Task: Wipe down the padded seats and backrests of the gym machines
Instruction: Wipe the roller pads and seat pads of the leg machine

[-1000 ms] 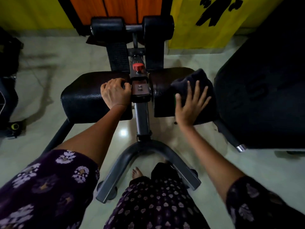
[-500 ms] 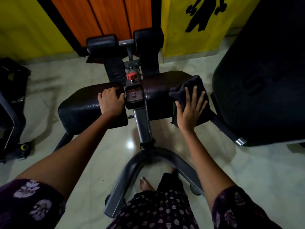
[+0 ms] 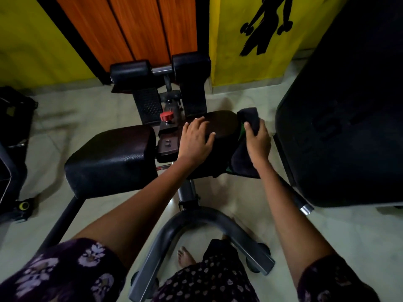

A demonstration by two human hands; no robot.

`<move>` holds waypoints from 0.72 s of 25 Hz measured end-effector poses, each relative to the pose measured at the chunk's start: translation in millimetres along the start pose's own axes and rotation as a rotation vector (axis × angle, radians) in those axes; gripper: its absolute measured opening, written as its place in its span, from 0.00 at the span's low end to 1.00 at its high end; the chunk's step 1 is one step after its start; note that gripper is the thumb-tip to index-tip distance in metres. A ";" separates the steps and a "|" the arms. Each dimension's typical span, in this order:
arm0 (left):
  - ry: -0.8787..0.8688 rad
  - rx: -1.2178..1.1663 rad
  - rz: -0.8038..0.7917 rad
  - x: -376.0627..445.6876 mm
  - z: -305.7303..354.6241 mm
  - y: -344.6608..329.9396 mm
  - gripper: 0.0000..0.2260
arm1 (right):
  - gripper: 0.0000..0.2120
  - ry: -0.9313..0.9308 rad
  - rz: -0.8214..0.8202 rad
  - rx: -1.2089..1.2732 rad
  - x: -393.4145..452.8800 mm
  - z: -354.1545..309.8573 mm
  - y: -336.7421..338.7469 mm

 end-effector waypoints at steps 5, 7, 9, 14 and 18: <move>0.157 0.241 -0.162 25.9 7.1 -42.9 0.26 | 0.14 -0.113 -0.416 0.265 29.6 5.1 -14.6; 0.209 0.266 -0.177 22.6 5.0 -52.3 0.27 | 0.14 -0.155 -0.529 0.309 36.5 6.3 -26.2; 0.229 0.262 -0.149 22.1 4.9 -51.7 0.30 | 0.15 -0.204 -0.653 0.294 53.1 4.8 -39.7; 0.223 0.273 -0.100 23.8 12.3 -48.2 0.35 | 0.26 -0.181 -0.885 0.100 102.3 8.6 -102.9; 0.206 0.279 0.037 25.3 12.6 -39.8 0.27 | 0.34 -0.088 -1.018 -0.118 147.9 32.1 -180.1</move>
Point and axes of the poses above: each hand's wrist, its own x-axis towards the middle knuckle, its own y-axis out of the back of the hand, z = x × y, the point moved 10 cm from there along x, towards the middle knuckle, and after that the axes turned 4 degrees about -x, right-handed, at the moved point
